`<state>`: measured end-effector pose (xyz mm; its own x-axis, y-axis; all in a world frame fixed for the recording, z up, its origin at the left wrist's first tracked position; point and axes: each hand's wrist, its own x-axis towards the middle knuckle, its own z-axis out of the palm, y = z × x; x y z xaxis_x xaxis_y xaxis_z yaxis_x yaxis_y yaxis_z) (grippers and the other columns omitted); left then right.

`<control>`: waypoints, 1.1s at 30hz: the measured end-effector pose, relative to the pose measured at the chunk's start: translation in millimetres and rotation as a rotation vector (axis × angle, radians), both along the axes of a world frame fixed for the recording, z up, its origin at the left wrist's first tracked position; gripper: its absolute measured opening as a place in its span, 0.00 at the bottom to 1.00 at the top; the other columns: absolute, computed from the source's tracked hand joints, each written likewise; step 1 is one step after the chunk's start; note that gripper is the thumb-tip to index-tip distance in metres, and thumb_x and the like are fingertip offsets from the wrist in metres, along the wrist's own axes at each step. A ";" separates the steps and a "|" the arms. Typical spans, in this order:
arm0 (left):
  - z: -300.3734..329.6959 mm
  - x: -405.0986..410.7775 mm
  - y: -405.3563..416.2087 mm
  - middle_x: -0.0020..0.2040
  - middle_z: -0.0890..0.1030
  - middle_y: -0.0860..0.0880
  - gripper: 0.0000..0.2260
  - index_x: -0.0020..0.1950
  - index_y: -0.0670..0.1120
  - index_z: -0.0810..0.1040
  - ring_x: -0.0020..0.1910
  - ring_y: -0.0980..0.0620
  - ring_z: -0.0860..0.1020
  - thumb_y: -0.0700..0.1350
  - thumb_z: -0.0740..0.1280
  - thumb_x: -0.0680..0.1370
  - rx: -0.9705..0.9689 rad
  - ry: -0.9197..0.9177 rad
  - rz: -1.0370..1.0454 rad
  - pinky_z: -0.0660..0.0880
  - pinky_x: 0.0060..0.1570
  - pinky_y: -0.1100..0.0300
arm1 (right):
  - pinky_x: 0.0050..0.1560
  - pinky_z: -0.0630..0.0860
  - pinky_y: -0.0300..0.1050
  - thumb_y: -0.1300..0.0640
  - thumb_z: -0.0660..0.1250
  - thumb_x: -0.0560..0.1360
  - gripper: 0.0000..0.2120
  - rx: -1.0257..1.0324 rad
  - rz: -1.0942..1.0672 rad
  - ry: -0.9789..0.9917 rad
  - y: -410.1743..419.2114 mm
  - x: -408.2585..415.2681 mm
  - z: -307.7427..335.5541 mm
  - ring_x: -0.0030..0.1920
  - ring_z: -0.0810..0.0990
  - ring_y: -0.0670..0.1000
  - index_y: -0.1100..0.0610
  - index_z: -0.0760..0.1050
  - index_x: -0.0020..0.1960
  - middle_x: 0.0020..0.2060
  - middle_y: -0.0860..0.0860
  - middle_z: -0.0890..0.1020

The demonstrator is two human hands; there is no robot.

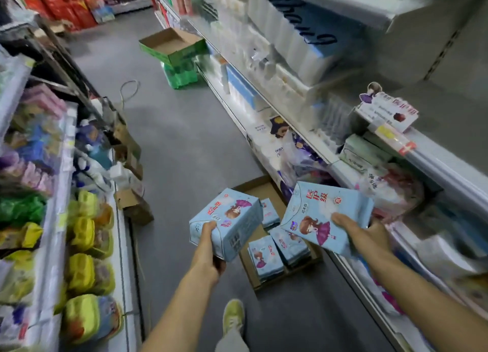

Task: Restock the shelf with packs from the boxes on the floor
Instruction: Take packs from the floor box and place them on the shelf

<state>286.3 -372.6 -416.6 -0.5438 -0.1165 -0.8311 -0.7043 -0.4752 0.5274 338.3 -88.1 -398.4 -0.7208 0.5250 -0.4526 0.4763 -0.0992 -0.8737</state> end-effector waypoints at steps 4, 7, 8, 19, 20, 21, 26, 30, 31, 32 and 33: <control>-42.9 -64.2 7.0 0.41 0.85 0.44 0.11 0.50 0.49 0.79 0.42 0.47 0.82 0.55 0.69 0.75 0.024 -0.064 -0.079 0.80 0.37 0.59 | 0.39 0.77 0.45 0.54 0.76 0.69 0.14 -0.013 -0.071 -0.086 -8.8 -34.4 -47.1 0.43 0.83 0.53 0.60 0.80 0.50 0.43 0.54 0.85; -80.4 -117.6 16.0 0.43 0.84 0.43 0.13 0.50 0.47 0.79 0.42 0.47 0.81 0.56 0.69 0.75 0.011 -0.136 -0.129 0.78 0.46 0.56 | 0.38 0.76 0.44 0.53 0.77 0.68 0.15 -0.023 -0.132 -0.153 -16.6 -60.4 -82.9 0.41 0.82 0.53 0.61 0.80 0.49 0.41 0.55 0.84; -92.9 -135.3 19.5 0.44 0.84 0.42 0.14 0.51 0.47 0.79 0.42 0.47 0.81 0.56 0.68 0.75 0.004 -0.151 -0.157 0.78 0.45 0.56 | 0.37 0.75 0.43 0.53 0.77 0.68 0.14 -0.030 -0.148 -0.171 -19.4 -68.0 -92.9 0.41 0.82 0.52 0.60 0.80 0.48 0.41 0.55 0.84; -225.8 -260.0 42.2 0.67 0.73 0.42 0.33 0.72 0.43 0.68 0.65 0.42 0.74 0.64 0.65 0.75 -0.125 -0.320 -0.484 0.73 0.63 0.49 | 0.37 0.74 0.44 0.53 0.74 0.72 0.07 -0.119 -0.274 -0.257 -45.5 -120.3 -181.0 0.41 0.80 0.51 0.55 0.77 0.43 0.40 0.54 0.82; -235.3 -257.8 39.0 0.69 0.72 0.41 0.35 0.73 0.42 0.66 0.67 0.41 0.72 0.63 0.66 0.75 -0.134 -0.311 -0.499 0.71 0.66 0.47 | 0.40 0.75 0.45 0.53 0.74 0.71 0.07 -0.136 -0.284 -0.268 -48.7 -122.4 -188.7 0.42 0.82 0.53 0.55 0.78 0.43 0.41 0.55 0.83; -242.5 -253.6 35.4 0.68 0.73 0.41 0.34 0.73 0.42 0.67 0.65 0.42 0.74 0.63 0.66 0.75 -0.120 -0.294 -0.504 0.73 0.64 0.49 | 0.42 0.76 0.46 0.53 0.74 0.71 0.08 -0.156 -0.291 -0.285 -52.4 -124.6 -195.1 0.43 0.82 0.55 0.56 0.79 0.43 0.41 0.55 0.84; -248.0 -220.8 12.0 0.57 0.79 0.42 0.20 0.66 0.43 0.75 0.45 0.51 0.75 0.54 0.65 0.79 -0.057 -0.308 -0.466 0.69 0.39 0.59 | 0.34 0.72 0.42 0.54 0.74 0.72 0.10 -0.198 -0.319 -0.363 -72.4 -133.5 -219.8 0.40 0.81 0.53 0.59 0.79 0.47 0.39 0.54 0.83; -239.6 -202.6 1.9 0.60 0.79 0.41 0.16 0.65 0.43 0.74 0.48 0.48 0.77 0.52 0.63 0.82 -0.006 -0.327 -0.464 0.72 0.45 0.54 | 0.34 0.73 0.43 0.54 0.74 0.71 0.11 -0.236 -0.324 -0.411 -85.6 -141.0 -231.0 0.40 0.81 0.54 0.61 0.80 0.47 0.39 0.55 0.83; -237.1 -200.3 0.5 0.58 0.80 0.41 0.15 0.64 0.43 0.74 0.50 0.47 0.77 0.51 0.62 0.82 0.005 -0.332 -0.456 0.73 0.46 0.52 | 0.35 0.73 0.44 0.54 0.75 0.71 0.12 -0.249 -0.321 -0.419 -88.3 -143.8 -233.4 0.41 0.81 0.55 0.62 0.80 0.48 0.40 0.56 0.84; -235.1 -199.0 -0.8 0.56 0.80 0.42 0.15 0.63 0.43 0.74 0.51 0.46 0.78 0.51 0.62 0.82 0.011 -0.332 -0.451 0.73 0.46 0.52 | 0.35 0.73 0.44 0.54 0.74 0.71 0.13 -0.264 -0.316 -0.425 -90.9 -147.7 -234.9 0.41 0.81 0.55 0.62 0.80 0.49 0.41 0.57 0.84; -234.0 -198.5 -2.3 0.55 0.80 0.42 0.14 0.63 0.43 0.74 0.52 0.46 0.78 0.51 0.62 0.82 0.018 -0.330 -0.437 0.73 0.46 0.51 | 0.35 0.73 0.44 0.54 0.74 0.71 0.14 -0.272 -0.313 -0.427 -93.4 -152.4 -236.1 0.41 0.81 0.55 0.63 0.80 0.50 0.41 0.57 0.84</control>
